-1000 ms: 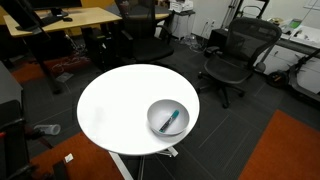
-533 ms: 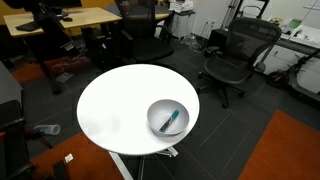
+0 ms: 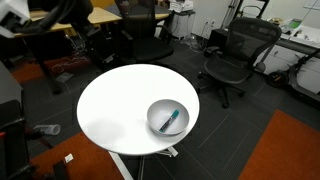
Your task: Get the marker from the white bowl and place it on the table
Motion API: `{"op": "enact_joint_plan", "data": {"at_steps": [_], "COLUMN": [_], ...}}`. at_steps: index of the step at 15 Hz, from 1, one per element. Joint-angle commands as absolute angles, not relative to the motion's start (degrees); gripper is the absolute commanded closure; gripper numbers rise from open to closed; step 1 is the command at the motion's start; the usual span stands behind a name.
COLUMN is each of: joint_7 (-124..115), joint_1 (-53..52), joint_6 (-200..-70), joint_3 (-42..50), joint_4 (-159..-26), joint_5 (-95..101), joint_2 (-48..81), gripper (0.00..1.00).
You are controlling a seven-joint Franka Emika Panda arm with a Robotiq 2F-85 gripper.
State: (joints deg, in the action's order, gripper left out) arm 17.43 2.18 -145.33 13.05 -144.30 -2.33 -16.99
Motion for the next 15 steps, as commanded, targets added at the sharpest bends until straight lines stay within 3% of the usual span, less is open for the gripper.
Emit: {"op": "enact_joint_plan", "data": {"at_steps": [1,10,15], "joint_7": [25.11,45.62,44.15], "joint_1": [2.32,6.06,9.46], "joint_6": [-145.68,-147.59,-146.95], "joint_3": [14.77,13.62,11.43], "joint_4": [-138.18,-129.4,-128.68], "joint_5": [-3.49,-15.51,-12.03], "joint_2": [-9.43,4.96,6.9], "gripper": [0.0,0.0,0.0]}}
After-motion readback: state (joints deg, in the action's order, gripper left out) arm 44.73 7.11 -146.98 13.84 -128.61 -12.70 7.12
